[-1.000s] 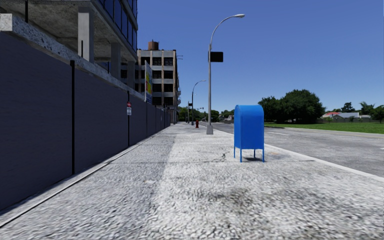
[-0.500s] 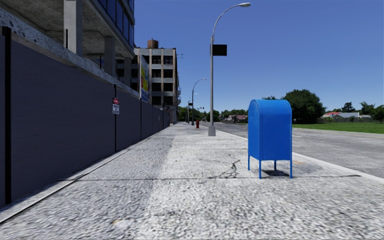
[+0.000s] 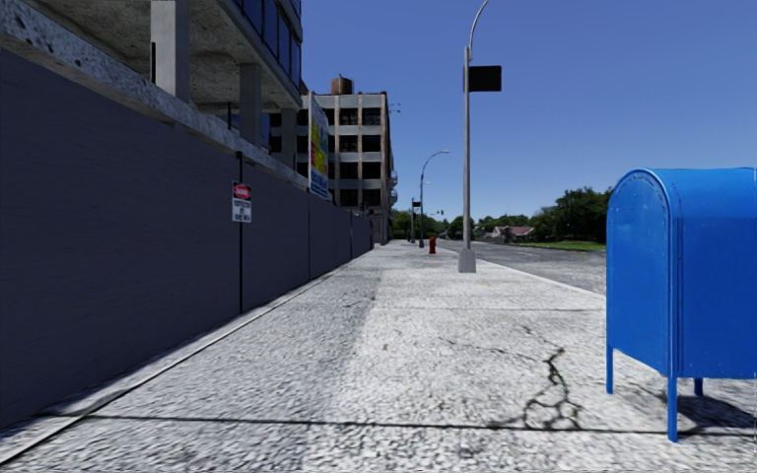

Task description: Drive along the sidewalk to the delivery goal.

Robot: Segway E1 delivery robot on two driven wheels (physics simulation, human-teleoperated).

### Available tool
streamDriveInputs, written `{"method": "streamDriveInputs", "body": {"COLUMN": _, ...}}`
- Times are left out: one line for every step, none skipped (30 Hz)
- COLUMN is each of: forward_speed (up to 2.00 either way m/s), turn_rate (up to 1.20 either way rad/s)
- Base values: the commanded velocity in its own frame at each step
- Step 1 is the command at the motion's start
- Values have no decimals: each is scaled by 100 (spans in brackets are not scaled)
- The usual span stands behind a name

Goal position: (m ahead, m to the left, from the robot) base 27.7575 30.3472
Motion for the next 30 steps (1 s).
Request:
{"method": "streamDriveInputs", "body": {"forward_speed": 200, "turn_rate": 0}}
{"method": "streamDriveInputs", "body": {"forward_speed": 200, "turn_rate": 0}}
{"method": "streamDriveInputs", "body": {"forward_speed": 200, "turn_rate": 0}}
{"method": "streamDriveInputs", "body": {"forward_speed": 200, "turn_rate": 0}}
{"method": "streamDriveInputs", "body": {"forward_speed": 200, "turn_rate": 0}}
{"method": "streamDriveInputs", "body": {"forward_speed": 200, "turn_rate": 0}}
{"method": "streamDriveInputs", "body": {"forward_speed": 200, "turn_rate": 0}}
{"method": "streamDriveInputs", "body": {"forward_speed": 200, "turn_rate": 0}}
{"method": "streamDriveInputs", "body": {"forward_speed": 200, "turn_rate": 0}}
{"method": "streamDriveInputs", "body": {"forward_speed": 200, "turn_rate": 0}}
{"method": "streamDriveInputs", "body": {"forward_speed": 200, "turn_rate": 0}}
{"method": "streamDriveInputs", "body": {"forward_speed": 200, "turn_rate": 0}}
{"method": "streamDriveInputs", "body": {"forward_speed": 200, "turn_rate": 0}}
{"method": "streamDriveInputs", "body": {"forward_speed": 200, "turn_rate": 0}}
{"method": "streamDriveInputs", "body": {"forward_speed": 200, "turn_rate": 0}}
{"method": "streamDriveInputs", "body": {"forward_speed": 200, "turn_rate": 0}}
{"method": "streamDriveInputs", "body": {"forward_speed": 200, "turn_rate": 0}}
{"method": "streamDriveInputs", "body": {"forward_speed": 200, "turn_rate": 0}}
{"method": "streamDriveInputs", "body": {"forward_speed": 200, "turn_rate": 0}}
{"method": "streamDriveInputs", "body": {"forward_speed": 200, "turn_rate": 0}}
{"method": "streamDriveInputs", "body": {"forward_speed": 200, "turn_rate": 0}}
{"method": "streamDriveInputs", "body": {"forward_speed": 200, "turn_rate": 0}}
{"method": "streamDriveInputs", "body": {"forward_speed": 200, "turn_rate": 0}}
{"method": "streamDriveInputs", "body": {"forward_speed": 200, "turn_rate": 0}}
{"method": "streamDriveInputs", "body": {"forward_speed": 200, "turn_rate": -7}}
{"method": "streamDriveInputs", "body": {"forward_speed": 200, "turn_rate": -13}}
{"method": "streamDriveInputs", "body": {"forward_speed": 200, "turn_rate": -13}}
{"method": "streamDriveInputs", "body": {"forward_speed": 200, "turn_rate": -16}}
{"method": "streamDriveInputs", "body": {"forward_speed": 200, "turn_rate": -18}}
{"method": "streamDriveInputs", "body": {"forward_speed": 200, "turn_rate": -18}}
